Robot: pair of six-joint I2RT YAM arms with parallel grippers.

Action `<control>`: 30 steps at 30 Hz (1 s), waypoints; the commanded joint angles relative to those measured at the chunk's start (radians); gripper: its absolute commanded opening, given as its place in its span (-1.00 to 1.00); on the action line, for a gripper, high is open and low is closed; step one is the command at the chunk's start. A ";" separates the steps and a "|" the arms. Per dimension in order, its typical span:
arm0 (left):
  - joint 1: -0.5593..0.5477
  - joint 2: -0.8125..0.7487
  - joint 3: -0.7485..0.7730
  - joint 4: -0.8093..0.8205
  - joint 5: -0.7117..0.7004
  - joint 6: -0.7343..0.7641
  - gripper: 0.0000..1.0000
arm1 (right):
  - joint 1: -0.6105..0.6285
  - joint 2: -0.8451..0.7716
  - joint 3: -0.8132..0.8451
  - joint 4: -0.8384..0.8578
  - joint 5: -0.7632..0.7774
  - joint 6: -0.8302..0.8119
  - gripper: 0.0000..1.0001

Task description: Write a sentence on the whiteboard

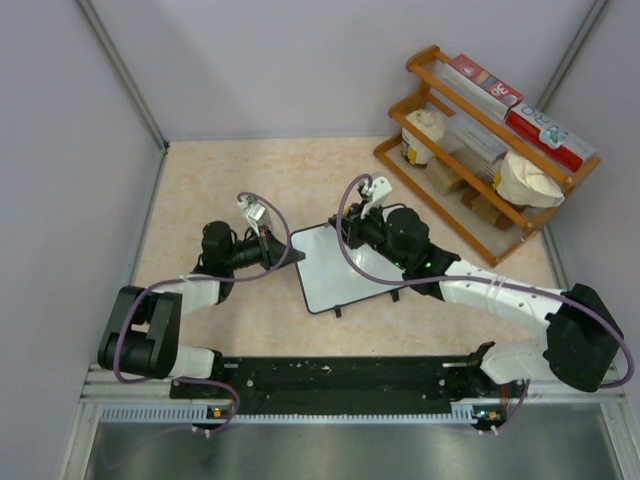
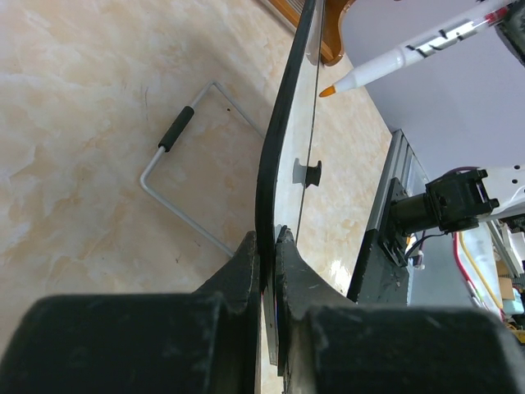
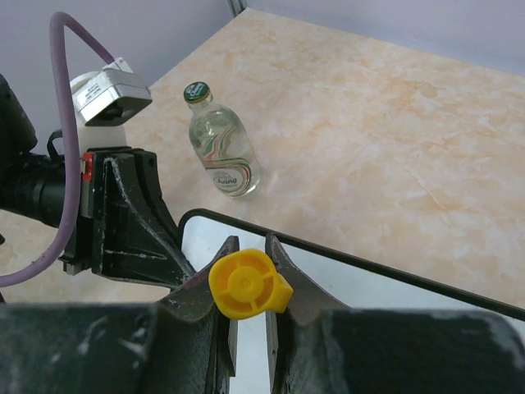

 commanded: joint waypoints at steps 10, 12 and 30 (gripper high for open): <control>0.002 0.015 0.008 0.011 -0.069 0.088 -1.00 | 0.015 0.048 0.028 0.051 0.045 -0.013 -1.00; 0.002 0.012 0.006 0.011 -0.071 0.090 -1.00 | 0.015 0.051 0.022 0.046 0.053 -0.014 -1.00; 0.002 0.013 0.006 0.009 -0.072 0.093 -1.00 | 0.015 0.054 -0.026 0.003 0.016 0.009 -1.00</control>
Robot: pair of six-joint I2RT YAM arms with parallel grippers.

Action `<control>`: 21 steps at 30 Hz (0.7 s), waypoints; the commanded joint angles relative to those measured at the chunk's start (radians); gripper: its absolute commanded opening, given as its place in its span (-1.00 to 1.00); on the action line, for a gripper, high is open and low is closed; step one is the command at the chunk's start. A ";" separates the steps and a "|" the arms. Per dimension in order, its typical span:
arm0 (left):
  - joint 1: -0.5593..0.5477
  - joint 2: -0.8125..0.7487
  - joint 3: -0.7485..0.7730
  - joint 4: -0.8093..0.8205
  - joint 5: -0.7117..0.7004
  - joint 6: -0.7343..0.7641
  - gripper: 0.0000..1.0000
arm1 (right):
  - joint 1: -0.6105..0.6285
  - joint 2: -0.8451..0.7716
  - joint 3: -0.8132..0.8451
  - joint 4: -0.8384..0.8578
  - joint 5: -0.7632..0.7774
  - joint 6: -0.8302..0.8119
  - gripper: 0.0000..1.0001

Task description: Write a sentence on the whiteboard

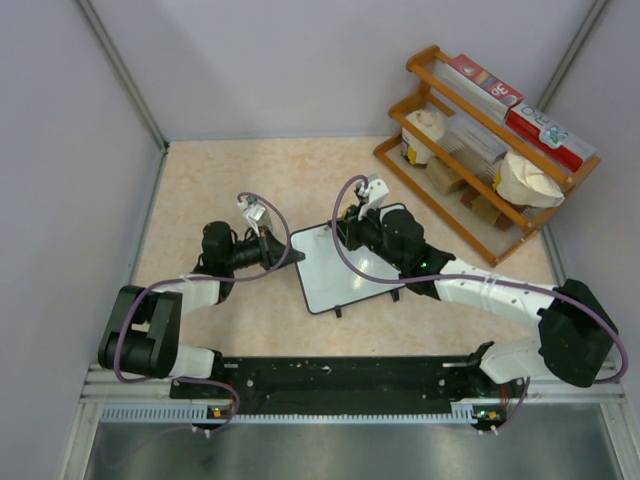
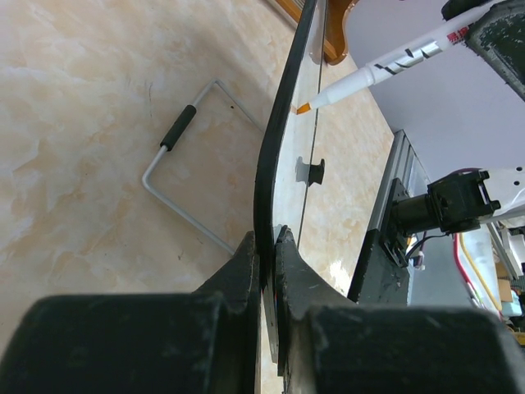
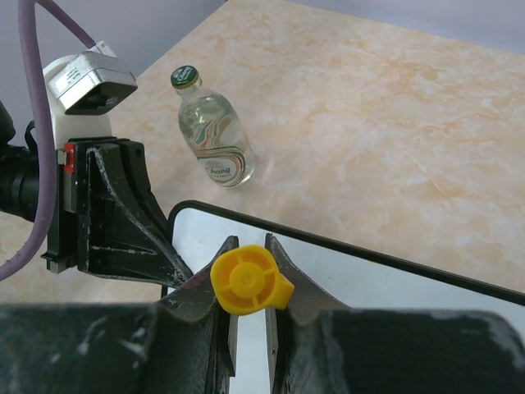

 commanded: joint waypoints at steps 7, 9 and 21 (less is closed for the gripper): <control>0.002 0.011 0.006 0.017 -0.069 0.093 -1.00 | 0.013 0.003 -0.043 -0.008 -0.012 0.013 -1.00; 0.002 0.011 0.007 0.015 -0.069 0.093 -1.00 | 0.014 0.000 -0.051 -0.010 -0.009 0.014 -1.00; 0.002 0.011 0.006 0.015 -0.066 0.095 -1.00 | 0.014 -0.020 -0.083 -0.008 -0.030 0.022 -1.00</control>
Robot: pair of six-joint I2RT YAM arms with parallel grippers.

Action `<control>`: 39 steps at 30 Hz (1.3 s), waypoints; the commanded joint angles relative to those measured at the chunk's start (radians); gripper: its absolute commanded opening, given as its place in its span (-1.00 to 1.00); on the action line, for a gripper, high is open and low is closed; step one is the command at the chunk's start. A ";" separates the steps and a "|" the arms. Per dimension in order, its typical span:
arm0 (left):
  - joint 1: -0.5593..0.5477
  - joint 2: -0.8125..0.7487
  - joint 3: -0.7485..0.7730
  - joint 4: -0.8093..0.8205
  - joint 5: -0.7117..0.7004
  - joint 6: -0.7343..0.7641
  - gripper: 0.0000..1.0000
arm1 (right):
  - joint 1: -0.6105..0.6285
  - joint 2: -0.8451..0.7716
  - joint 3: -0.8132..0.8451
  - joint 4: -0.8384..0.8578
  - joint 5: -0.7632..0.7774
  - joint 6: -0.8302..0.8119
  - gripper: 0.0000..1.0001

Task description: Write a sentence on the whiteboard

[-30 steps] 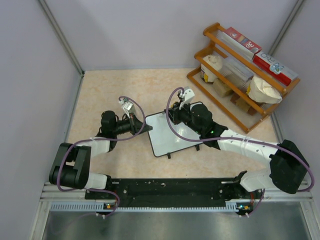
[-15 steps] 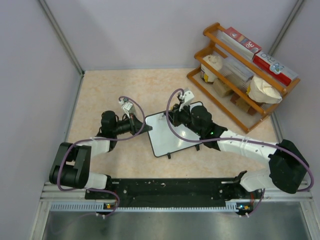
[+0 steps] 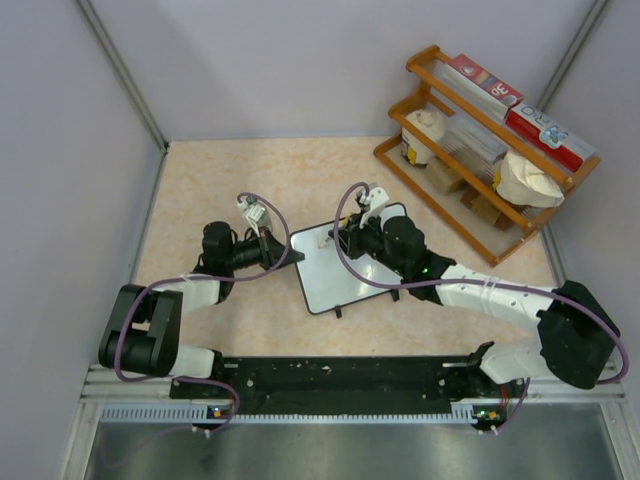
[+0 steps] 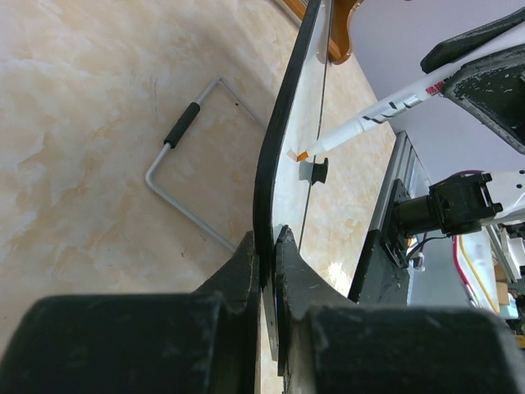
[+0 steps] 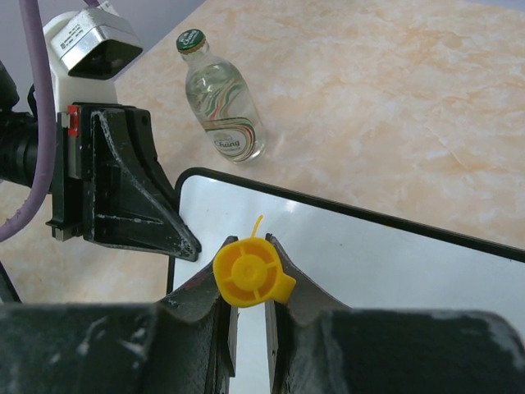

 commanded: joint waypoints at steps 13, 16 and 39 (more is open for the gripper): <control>0.001 0.009 0.009 0.030 -0.058 0.093 -1.00 | 0.014 0.024 0.003 0.014 -0.047 0.022 -1.00; 0.001 0.008 0.009 0.030 -0.057 0.092 -1.00 | 0.014 0.031 0.006 0.028 -0.049 0.033 -1.00; 0.001 0.014 0.011 0.027 -0.058 0.095 -1.00 | -0.004 -0.099 -0.020 0.068 -0.024 0.120 -1.00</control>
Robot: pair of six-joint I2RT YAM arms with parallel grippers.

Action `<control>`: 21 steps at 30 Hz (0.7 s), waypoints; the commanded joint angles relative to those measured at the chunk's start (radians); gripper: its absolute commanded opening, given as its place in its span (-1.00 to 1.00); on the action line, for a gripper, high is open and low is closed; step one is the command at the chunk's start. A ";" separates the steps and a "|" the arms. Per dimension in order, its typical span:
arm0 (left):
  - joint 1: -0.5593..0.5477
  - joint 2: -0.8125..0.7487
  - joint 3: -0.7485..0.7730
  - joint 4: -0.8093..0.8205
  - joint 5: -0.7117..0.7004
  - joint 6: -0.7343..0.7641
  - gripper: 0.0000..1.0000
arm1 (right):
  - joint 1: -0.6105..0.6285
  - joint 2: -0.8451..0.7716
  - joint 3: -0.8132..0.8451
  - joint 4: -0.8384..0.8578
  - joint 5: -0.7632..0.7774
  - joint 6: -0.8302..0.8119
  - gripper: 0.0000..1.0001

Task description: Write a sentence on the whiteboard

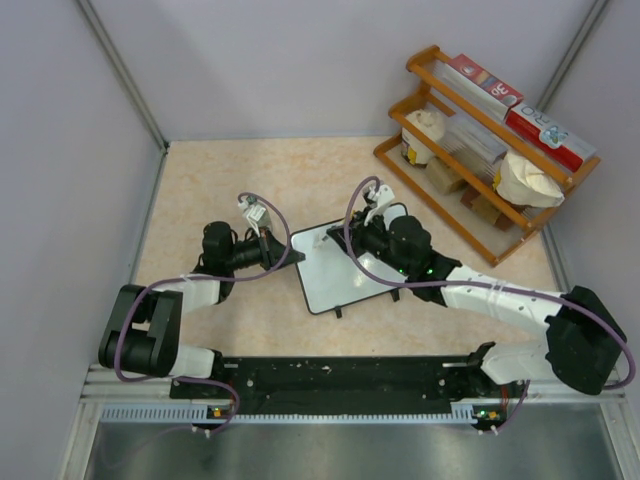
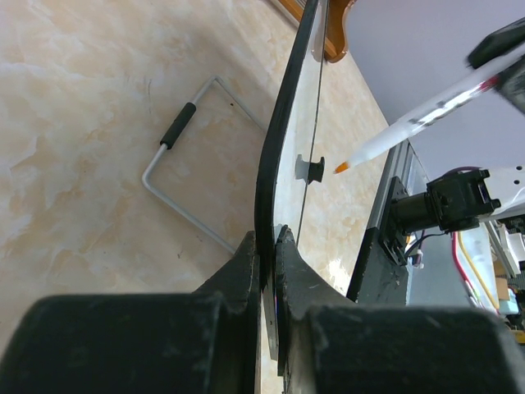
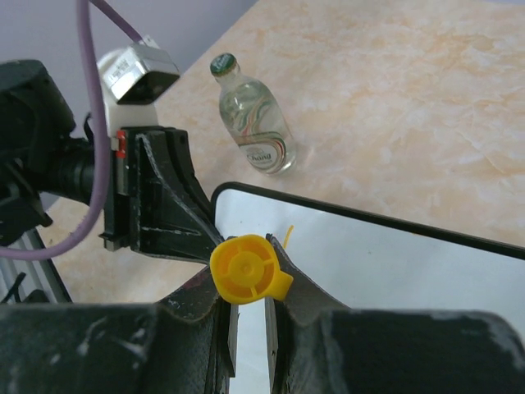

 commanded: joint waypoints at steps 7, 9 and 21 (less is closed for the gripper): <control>0.001 0.014 0.011 0.019 -0.067 0.094 -1.00 | -0.016 -0.084 0.002 0.020 0.063 0.009 -1.00; 0.001 0.012 0.011 0.019 -0.069 0.095 -1.00 | -0.018 -0.081 0.005 0.012 0.070 0.008 -1.00; 0.001 0.015 0.012 0.019 -0.067 0.095 -1.00 | -0.019 -0.044 0.010 0.017 0.121 0.009 -1.00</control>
